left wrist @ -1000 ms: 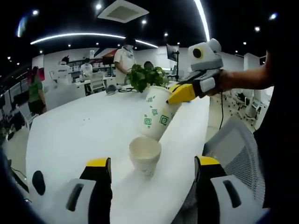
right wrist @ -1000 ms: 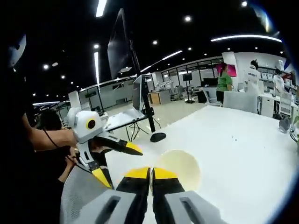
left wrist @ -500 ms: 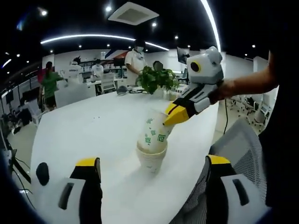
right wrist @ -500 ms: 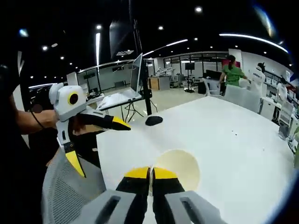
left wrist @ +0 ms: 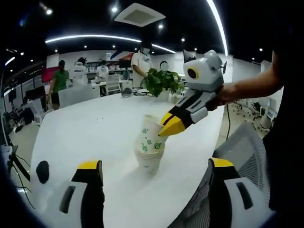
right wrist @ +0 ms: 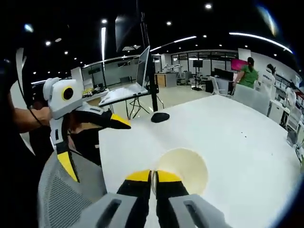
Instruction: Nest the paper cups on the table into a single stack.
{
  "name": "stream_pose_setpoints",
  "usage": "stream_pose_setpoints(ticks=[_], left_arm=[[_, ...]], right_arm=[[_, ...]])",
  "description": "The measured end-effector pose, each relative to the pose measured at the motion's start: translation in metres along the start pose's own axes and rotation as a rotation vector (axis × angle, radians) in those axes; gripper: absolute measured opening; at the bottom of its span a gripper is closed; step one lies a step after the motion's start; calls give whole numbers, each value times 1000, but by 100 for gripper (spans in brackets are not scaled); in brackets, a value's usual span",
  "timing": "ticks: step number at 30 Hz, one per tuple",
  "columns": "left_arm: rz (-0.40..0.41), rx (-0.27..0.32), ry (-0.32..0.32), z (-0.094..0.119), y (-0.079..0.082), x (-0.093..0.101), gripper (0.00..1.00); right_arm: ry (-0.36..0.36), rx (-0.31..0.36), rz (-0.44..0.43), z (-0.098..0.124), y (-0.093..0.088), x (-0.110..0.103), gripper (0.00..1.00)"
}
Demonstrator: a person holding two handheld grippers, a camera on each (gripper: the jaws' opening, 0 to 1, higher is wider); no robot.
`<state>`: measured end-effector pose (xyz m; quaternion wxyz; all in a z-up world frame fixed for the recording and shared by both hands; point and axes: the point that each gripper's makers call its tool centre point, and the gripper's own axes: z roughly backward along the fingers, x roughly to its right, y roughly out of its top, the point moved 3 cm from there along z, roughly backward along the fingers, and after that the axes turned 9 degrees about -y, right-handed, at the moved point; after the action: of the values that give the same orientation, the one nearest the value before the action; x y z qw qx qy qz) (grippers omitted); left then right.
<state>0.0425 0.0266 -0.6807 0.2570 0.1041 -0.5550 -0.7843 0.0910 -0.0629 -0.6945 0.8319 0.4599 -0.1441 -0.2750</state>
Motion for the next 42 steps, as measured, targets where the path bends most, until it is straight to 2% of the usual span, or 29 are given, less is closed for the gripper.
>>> stream_pose_setpoints(ticks=[18, 28, 31, 34, 37, 40, 42], left_arm=[[32, -21, -15, -3, -12, 8, 90], [30, -34, -12, -5, -18, 4, 90], [24, -40, -11, -7, -19, 4, 90], [28, -37, -14, -7, -20, 1, 90], [33, -34, -16, -9, -22, -2, 90], [27, -50, -18, -13, -25, -5, 89], [33, -51, -26, -16, -26, -6, 89]], right_arm=[[4, -92, -41, -32, -24, 4, 3], [12, -118, -33, -40, -31, 0, 4], [1, -108, -25, -41, -30, 3, 5], [-14, -77, -16, -37, -26, 6, 11], [-15, -57, -38, -31, -23, 7, 14], [-24, 23, -49, -21, -16, 7, 16], [-41, 66, -34, -17, -13, 9, 22]])
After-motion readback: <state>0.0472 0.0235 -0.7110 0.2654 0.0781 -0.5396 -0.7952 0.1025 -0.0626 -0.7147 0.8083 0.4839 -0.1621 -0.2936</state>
